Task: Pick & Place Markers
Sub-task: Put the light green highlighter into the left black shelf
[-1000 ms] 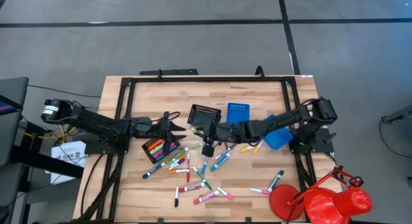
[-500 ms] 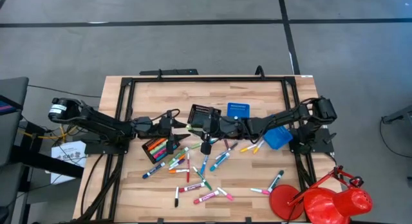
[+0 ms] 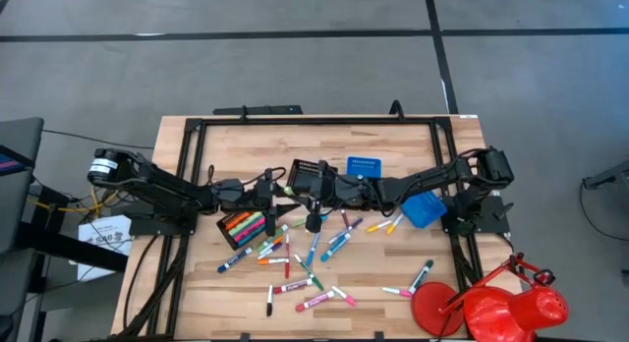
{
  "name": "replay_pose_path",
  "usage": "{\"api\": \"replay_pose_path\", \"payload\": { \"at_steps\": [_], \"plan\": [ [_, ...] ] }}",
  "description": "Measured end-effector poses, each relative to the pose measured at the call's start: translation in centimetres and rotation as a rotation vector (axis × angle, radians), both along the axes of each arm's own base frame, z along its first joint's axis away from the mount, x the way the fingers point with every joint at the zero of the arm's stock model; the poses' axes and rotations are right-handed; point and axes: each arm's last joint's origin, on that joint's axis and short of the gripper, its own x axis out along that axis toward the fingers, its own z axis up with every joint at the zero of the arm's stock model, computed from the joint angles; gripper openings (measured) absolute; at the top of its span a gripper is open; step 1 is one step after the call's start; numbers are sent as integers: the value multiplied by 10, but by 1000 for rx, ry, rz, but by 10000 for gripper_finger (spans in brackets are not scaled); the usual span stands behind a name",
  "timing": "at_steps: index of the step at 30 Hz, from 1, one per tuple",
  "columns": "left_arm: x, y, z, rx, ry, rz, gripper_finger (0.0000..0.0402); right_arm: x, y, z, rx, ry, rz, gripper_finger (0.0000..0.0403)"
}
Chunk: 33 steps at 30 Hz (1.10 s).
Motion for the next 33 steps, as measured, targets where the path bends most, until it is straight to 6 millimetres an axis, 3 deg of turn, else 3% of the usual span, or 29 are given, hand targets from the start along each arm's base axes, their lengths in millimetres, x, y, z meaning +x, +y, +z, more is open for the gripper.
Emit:
{"api": "replay_pose_path", "payload": {
  "at_steps": [7,14,21,26,33],
  "plan": [
    [0,0,0,2,-6,1,66,0,0,0,3,5,0,66],
    [0,-2,-1,-33,6,-4,66,0,0,-2,-1,20,-1,77],
    [-6,-13,-5,-69,83,-20,67,-3,0,-9,-9,102,3,130],
    [-29,-15,-10,-167,328,50,70,-4,-2,-12,15,128,-22,174],
    [-78,-16,8,-331,486,71,68,-4,-1,-13,15,136,-18,209]
  ]
}}
